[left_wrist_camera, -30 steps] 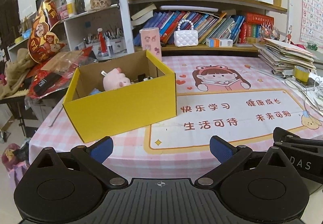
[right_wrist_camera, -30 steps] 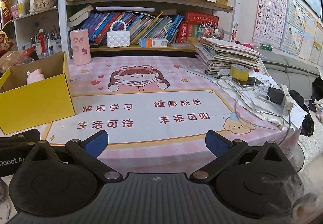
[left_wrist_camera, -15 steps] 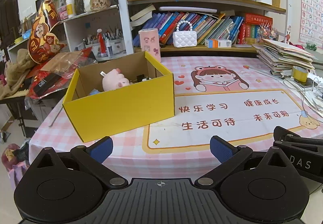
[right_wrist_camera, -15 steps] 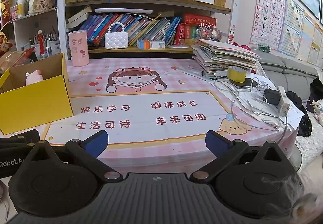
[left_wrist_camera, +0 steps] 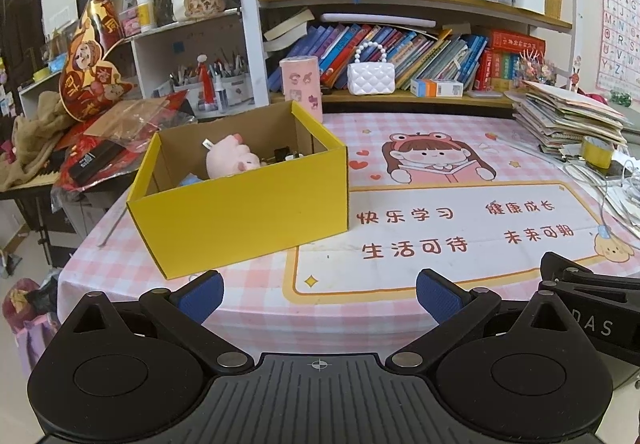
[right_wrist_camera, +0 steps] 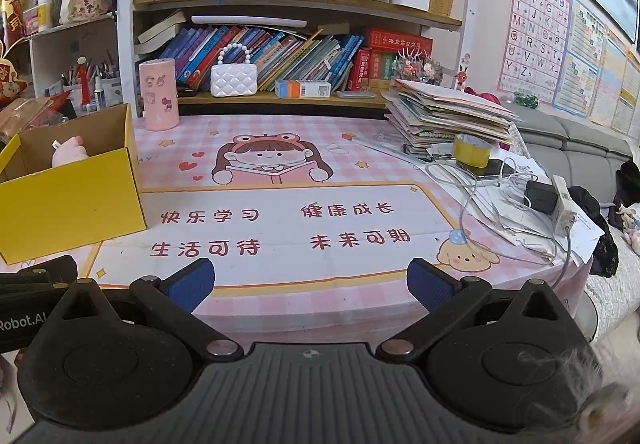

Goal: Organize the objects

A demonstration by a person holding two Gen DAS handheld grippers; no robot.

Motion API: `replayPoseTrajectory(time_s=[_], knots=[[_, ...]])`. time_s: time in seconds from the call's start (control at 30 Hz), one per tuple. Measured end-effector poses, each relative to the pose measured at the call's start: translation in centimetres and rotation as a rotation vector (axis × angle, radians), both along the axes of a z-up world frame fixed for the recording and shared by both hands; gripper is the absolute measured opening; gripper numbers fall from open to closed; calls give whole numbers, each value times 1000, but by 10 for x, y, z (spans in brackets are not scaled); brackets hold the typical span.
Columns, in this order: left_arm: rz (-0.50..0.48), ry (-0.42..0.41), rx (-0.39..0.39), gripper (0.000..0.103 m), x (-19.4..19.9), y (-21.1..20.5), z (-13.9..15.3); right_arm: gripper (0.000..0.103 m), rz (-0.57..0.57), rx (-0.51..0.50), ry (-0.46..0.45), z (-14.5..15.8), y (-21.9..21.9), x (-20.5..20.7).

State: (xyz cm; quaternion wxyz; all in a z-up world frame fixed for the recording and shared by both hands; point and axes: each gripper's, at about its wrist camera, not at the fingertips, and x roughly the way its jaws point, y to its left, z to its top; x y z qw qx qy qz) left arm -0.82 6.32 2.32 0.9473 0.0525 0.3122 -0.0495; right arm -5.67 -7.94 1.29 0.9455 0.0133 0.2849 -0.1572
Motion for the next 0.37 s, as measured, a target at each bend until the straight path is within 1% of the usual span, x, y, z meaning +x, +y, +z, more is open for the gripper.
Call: replayPoseTrajectory(time_s=[0.37], knots=[[1, 17, -5, 103, 10, -6, -3, 103, 5, -9, 22, -4, -8, 15]])
